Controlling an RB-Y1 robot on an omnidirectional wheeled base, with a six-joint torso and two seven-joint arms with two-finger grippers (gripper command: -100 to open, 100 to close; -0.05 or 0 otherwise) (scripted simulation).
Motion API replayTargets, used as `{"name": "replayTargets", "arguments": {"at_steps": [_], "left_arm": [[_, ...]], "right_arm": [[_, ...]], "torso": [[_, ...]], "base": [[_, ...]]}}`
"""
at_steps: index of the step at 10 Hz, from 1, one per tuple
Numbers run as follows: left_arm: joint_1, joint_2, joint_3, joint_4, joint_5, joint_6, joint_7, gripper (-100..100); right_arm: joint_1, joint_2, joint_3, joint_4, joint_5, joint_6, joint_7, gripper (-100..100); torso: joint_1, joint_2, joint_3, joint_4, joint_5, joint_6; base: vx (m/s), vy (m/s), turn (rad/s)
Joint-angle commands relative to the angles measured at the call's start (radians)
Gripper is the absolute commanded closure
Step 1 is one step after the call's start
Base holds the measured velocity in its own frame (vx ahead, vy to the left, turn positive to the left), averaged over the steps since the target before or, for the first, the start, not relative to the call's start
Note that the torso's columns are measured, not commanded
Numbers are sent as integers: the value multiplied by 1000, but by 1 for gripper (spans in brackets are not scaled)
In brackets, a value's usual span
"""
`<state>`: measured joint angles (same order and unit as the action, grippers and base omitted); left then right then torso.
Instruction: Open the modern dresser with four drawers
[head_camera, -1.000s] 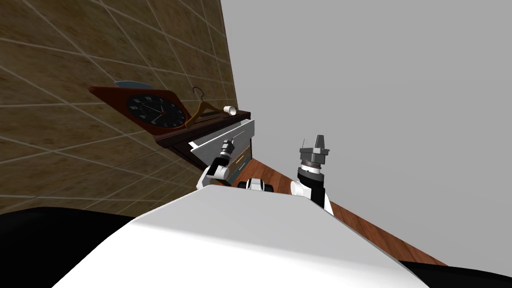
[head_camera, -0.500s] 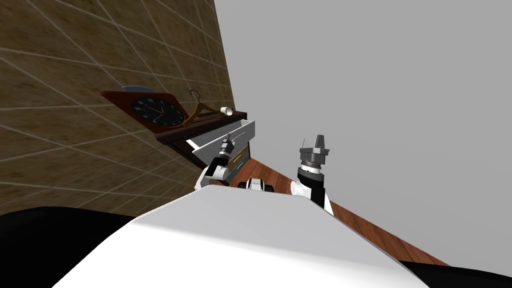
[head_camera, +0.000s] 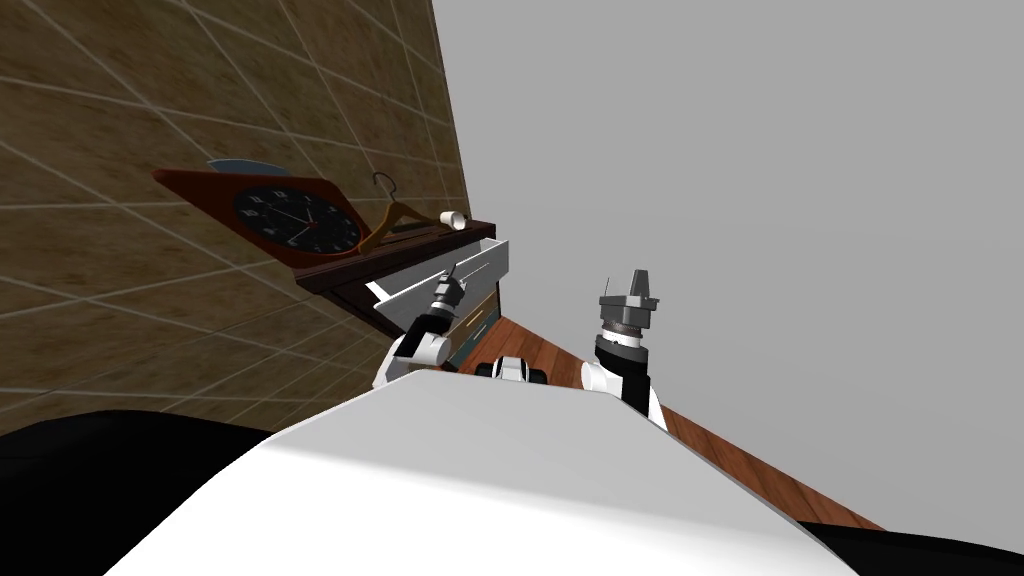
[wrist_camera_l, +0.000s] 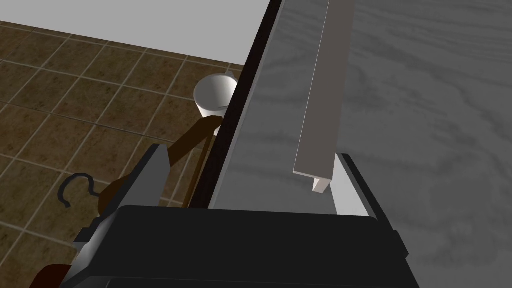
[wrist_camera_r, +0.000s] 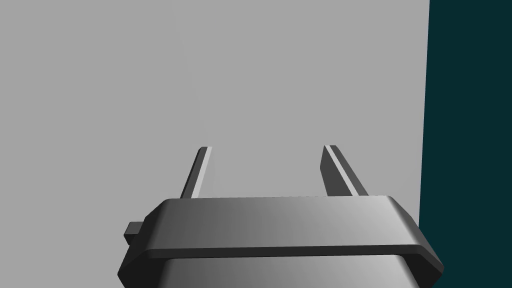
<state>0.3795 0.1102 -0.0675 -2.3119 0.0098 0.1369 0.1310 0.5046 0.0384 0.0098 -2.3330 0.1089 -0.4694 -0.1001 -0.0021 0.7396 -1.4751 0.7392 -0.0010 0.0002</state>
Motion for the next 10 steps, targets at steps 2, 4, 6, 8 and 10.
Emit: {"name": "replayTargets", "arguments": {"at_steps": [2,4,6,8,10], "left_arm": [[23,5,-2,-69,1,46,6,-100],[36,8,-2,-79,1,70,7,-100],[41,8,-2,-79,1,77,6,0],[42,8,-3,-76,1,80,6,0],[43,8,-3,-75,1,81,6,0]], "right_arm": [[0,0,0,0,0,0,0,0],[0,0,0,0,0,0,0,0],[0,0,0,0,0,0,0,0],[0,0,0,0,0,0,0,0],[0,0,0,0,0,0,0,0]], "torso": [[-2,1,0,3,-2,1],[-4,4,1,6,-4,1],[-1,3,1,2,-1,0],[2,1,0,1,0,-1],[2,0,0,0,1,-1]], "base": [[24,0,1],[17,4,-1],[0,0,0],[0,0,0],[0,0,0]]}}
